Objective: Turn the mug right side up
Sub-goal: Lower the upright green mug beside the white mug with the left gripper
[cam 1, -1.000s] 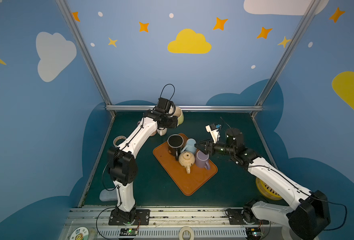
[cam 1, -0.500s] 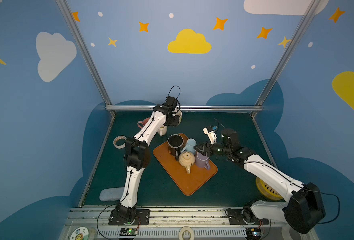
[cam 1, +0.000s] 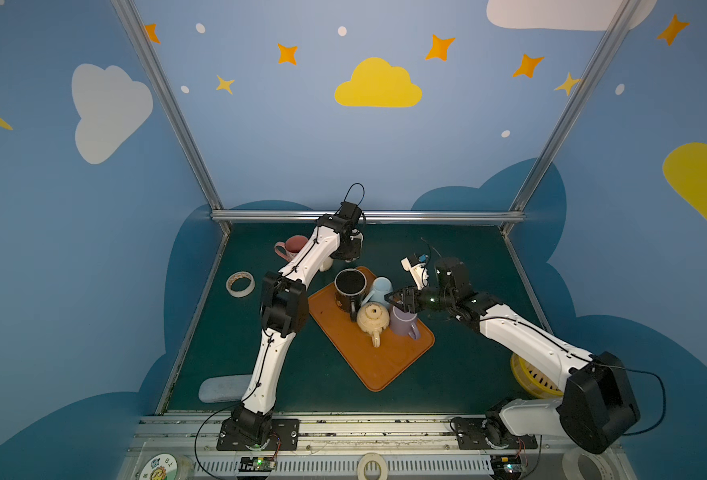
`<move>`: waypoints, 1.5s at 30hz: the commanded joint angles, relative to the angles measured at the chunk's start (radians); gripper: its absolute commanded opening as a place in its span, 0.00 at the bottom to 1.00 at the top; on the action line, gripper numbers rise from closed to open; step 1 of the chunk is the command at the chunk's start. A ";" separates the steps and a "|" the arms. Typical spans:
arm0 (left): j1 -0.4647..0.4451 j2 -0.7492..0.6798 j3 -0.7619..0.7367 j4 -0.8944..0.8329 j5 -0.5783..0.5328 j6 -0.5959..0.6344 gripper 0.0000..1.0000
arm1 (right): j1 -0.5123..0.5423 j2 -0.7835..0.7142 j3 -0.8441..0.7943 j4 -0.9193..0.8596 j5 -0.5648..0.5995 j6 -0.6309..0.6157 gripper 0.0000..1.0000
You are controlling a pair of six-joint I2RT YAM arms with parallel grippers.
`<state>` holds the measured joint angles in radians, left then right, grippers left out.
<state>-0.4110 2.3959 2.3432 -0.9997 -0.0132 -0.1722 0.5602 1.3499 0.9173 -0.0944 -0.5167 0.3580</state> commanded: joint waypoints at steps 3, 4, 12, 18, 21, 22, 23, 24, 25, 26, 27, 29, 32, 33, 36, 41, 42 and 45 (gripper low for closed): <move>0.000 0.028 0.081 -0.007 -0.035 -0.026 0.04 | 0.004 0.007 0.031 0.007 -0.009 -0.013 0.50; 0.001 0.036 0.087 -0.009 -0.042 -0.032 0.04 | 0.004 0.008 0.031 0.007 -0.009 -0.013 0.50; 0.002 0.077 0.122 -0.038 -0.105 -0.047 0.04 | 0.004 0.019 0.032 0.017 -0.017 -0.012 0.49; 0.002 0.080 0.123 -0.042 -0.099 -0.050 0.04 | 0.004 0.023 0.032 0.019 -0.019 -0.009 0.49; 0.003 0.082 0.123 -0.045 -0.095 -0.055 0.04 | 0.004 0.024 0.032 0.020 -0.021 -0.009 0.49; 0.002 0.083 0.123 -0.046 -0.092 -0.059 0.04 | 0.004 0.024 0.031 0.021 -0.022 -0.008 0.49; 0.002 0.085 0.123 -0.046 -0.090 -0.064 0.04 | 0.004 0.025 0.031 0.021 -0.023 -0.009 0.49; 0.003 0.086 0.123 -0.048 -0.088 -0.066 0.04 | 0.004 0.024 0.031 0.021 -0.023 -0.009 0.49; 0.004 0.088 0.123 -0.052 -0.087 -0.073 0.04 | 0.004 0.024 0.030 0.021 -0.024 -0.008 0.49; 0.004 0.089 0.123 -0.053 -0.085 -0.078 0.04 | 0.004 0.023 0.029 0.022 -0.024 -0.009 0.49; 0.004 0.092 0.123 -0.057 -0.084 -0.084 0.04 | 0.004 0.023 0.031 0.022 -0.024 -0.007 0.49; 0.005 0.094 0.123 -0.065 -0.079 -0.095 0.04 | 0.004 0.020 0.031 0.021 -0.025 -0.007 0.49; 0.005 0.095 0.123 -0.074 -0.074 -0.093 0.04 | 0.004 0.016 0.026 0.024 -0.023 -0.007 0.49; 0.006 0.095 0.123 -0.076 -0.074 -0.092 0.06 | 0.004 0.016 0.025 0.025 -0.024 -0.007 0.49; 0.006 0.095 0.123 -0.086 -0.072 -0.090 0.12 | 0.004 0.017 0.023 0.028 -0.026 -0.007 0.49; 0.005 0.098 0.121 -0.098 -0.072 -0.092 0.19 | 0.004 0.015 0.020 0.034 -0.028 -0.005 0.50; 0.006 0.098 0.120 -0.101 -0.071 -0.093 0.20 | 0.005 0.014 0.020 0.035 -0.027 -0.005 0.50; 0.005 0.098 0.119 -0.106 -0.068 -0.095 0.26 | 0.004 0.012 0.018 0.036 -0.028 -0.005 0.50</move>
<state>-0.4095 2.4859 2.4382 -1.0840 -0.0772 -0.2592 0.5602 1.3666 0.9173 -0.0837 -0.5289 0.3588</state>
